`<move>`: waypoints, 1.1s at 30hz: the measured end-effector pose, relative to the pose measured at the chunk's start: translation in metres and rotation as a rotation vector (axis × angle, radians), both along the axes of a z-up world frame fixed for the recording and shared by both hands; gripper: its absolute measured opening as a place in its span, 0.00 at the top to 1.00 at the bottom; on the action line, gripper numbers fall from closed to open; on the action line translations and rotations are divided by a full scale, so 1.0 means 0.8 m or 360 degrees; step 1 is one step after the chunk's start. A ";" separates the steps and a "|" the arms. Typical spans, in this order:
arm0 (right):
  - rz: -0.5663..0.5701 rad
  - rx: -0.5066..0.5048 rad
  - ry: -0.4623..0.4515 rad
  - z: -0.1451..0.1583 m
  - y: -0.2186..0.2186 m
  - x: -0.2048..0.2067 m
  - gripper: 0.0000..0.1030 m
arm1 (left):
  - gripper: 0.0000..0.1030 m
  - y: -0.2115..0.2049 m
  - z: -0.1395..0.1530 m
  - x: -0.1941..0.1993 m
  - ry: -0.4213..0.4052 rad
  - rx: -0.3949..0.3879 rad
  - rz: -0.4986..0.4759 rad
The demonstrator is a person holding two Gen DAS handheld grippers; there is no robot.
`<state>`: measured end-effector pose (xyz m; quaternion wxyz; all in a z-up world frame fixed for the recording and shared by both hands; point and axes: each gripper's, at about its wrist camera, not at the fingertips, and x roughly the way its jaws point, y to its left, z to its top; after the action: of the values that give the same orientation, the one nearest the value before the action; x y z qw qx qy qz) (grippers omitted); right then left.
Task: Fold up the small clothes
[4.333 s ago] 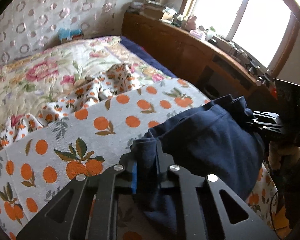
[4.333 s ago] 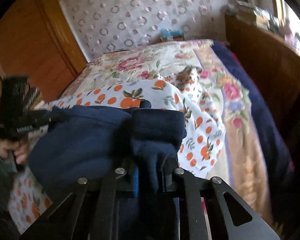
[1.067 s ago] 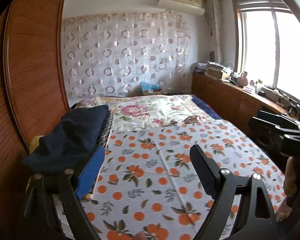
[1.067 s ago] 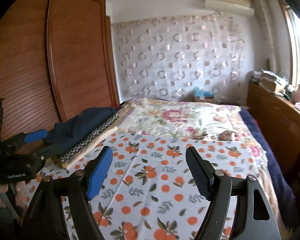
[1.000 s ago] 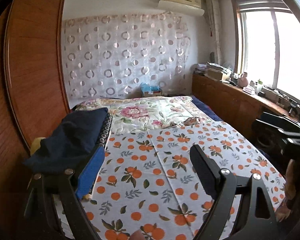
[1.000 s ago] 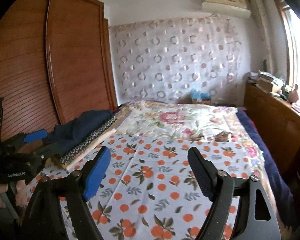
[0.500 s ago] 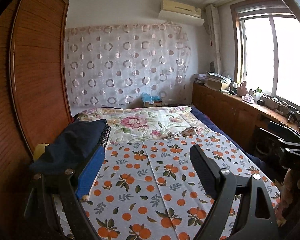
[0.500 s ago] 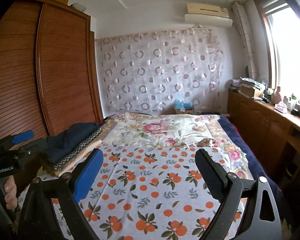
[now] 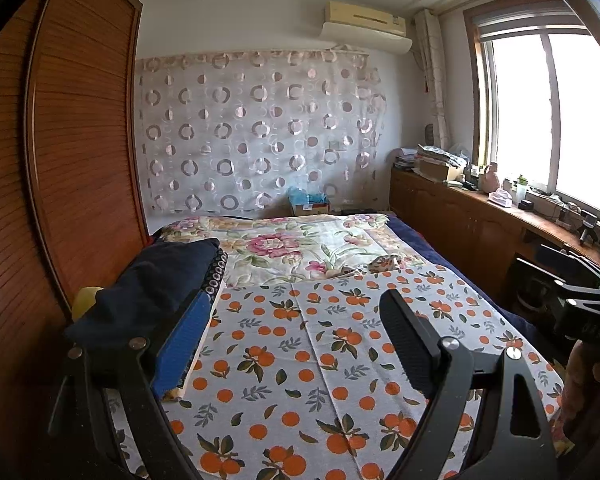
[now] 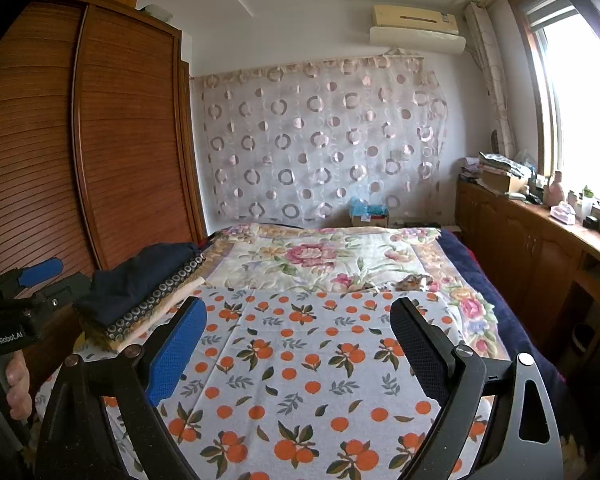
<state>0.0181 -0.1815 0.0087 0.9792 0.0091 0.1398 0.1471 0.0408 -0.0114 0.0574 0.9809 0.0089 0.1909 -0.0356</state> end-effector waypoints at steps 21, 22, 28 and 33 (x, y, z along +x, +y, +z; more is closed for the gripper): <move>0.0029 -0.0005 0.0008 0.002 -0.019 0.004 0.09 | 0.15 0.002 -0.001 0.000 0.0000 -0.0002 -0.0001; 0.0029 -0.0005 0.0009 0.004 -0.021 0.005 0.09 | 0.15 0.002 -0.001 0.000 0.0000 -0.0002 0.0000; 0.0036 -0.0011 0.0007 0.003 -0.024 0.005 0.09 | 0.15 0.002 -0.001 -0.001 -0.0002 -0.0003 0.0001; 0.0038 -0.0012 0.0010 0.004 -0.026 0.006 0.09 | 0.15 0.002 -0.001 0.000 -0.0002 -0.0002 0.0001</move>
<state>0.0228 -0.2026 0.0122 0.9769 0.0043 0.1436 0.1584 0.0405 -0.0094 0.0565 0.9810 0.0082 0.1903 -0.0355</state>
